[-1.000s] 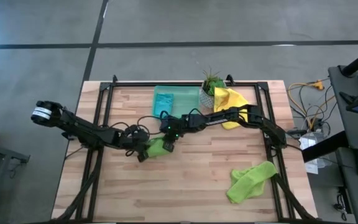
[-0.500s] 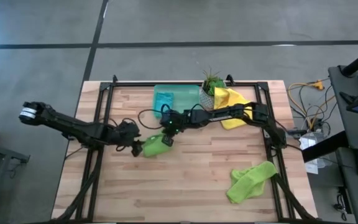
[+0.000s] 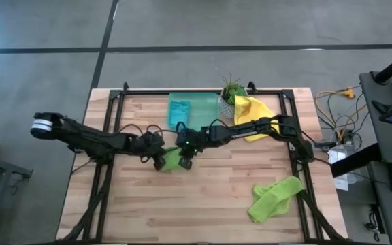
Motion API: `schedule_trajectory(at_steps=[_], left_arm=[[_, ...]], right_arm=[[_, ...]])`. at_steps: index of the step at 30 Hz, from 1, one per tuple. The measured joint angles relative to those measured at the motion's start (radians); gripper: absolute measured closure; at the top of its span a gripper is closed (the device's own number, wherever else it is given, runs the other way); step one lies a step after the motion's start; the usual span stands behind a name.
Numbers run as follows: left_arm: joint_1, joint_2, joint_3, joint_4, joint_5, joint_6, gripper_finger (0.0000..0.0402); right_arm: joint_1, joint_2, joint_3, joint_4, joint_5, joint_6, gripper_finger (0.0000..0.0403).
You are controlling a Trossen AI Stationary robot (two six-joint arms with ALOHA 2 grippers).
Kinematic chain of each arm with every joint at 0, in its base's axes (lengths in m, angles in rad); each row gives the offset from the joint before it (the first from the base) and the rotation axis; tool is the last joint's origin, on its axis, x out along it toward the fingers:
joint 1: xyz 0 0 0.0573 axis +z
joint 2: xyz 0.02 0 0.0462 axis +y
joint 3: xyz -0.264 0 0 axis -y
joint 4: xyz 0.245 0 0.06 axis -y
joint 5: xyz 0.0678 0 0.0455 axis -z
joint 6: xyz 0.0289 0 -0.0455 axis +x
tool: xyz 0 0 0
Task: Fold microfiber towels
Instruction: Put the folded green microfiber towel into the blue bin
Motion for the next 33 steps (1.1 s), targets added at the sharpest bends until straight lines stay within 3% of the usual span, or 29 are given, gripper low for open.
schedule_trajectory(at_steps=[9,14,18,22,25,33], left_arm=[[0.013,0.131,0.025,-0.073,0.100,-0.090,0.0400],[0.009,0.035,0.043,-0.144,0.149,-0.137,0.0401],[0.011,-0.090,0.087,-0.258,0.071,-0.136,0.0401],[0.030,-0.123,0.066,-0.297,0.011,-0.135,0.0401],[0.038,-0.066,0.034,-0.291,0.017,-0.136,0.0402],[0.016,0.173,0.058,-0.198,0.181,-0.148,0.0402]], right_arm=[[-0.015,0.029,-0.005,-0.048,0.118,0.002,0.0394],[-0.027,-0.030,-0.005,-0.067,0.126,0.001,0.0394],[-0.010,-0.083,-0.006,-0.114,0.119,0.032,0.0394],[0.039,-0.105,-0.012,-0.155,0.114,0.044,0.0394],[0.079,-0.114,-0.012,-0.180,0.114,0.068,0.0394],[0.183,-0.143,-0.055,-0.294,0.192,0.120,0.0394]])
